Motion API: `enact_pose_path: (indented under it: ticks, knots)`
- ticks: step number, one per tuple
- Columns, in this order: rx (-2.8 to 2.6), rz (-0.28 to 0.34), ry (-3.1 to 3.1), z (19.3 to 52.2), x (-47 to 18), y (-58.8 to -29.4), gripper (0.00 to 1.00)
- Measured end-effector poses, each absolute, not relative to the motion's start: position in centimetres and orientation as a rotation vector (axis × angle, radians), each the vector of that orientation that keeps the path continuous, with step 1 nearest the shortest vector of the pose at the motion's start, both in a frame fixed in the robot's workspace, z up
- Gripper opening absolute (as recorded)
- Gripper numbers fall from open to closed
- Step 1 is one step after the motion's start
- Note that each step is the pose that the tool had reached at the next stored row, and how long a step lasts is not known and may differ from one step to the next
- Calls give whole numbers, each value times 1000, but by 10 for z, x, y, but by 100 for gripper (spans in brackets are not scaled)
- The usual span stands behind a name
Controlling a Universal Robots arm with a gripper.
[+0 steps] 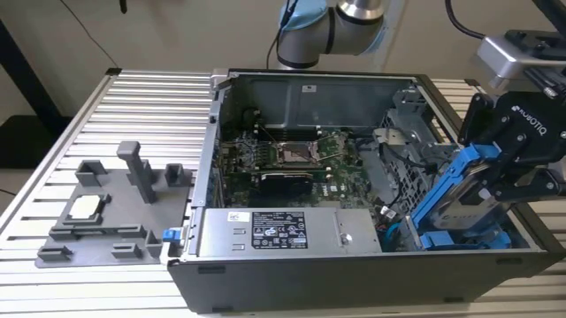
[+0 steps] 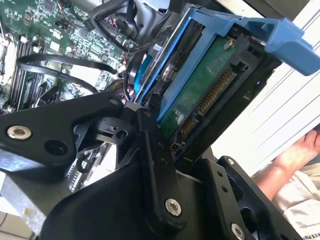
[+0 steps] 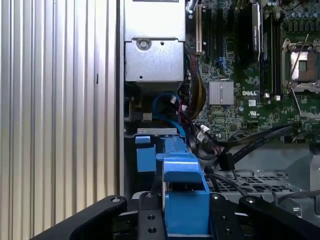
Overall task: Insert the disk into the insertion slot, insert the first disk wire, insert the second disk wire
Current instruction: 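Insert the disk into the insertion slot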
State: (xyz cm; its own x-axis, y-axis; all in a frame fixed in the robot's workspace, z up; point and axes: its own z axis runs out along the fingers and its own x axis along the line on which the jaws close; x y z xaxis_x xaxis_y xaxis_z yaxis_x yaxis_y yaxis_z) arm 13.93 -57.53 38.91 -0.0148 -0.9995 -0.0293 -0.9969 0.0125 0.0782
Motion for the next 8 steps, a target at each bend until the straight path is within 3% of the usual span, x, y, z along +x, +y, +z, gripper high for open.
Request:
enact_pose_path:
  ticks: [8]
  knots:
    - [2181,-118,-2210,375,136,-570,32]
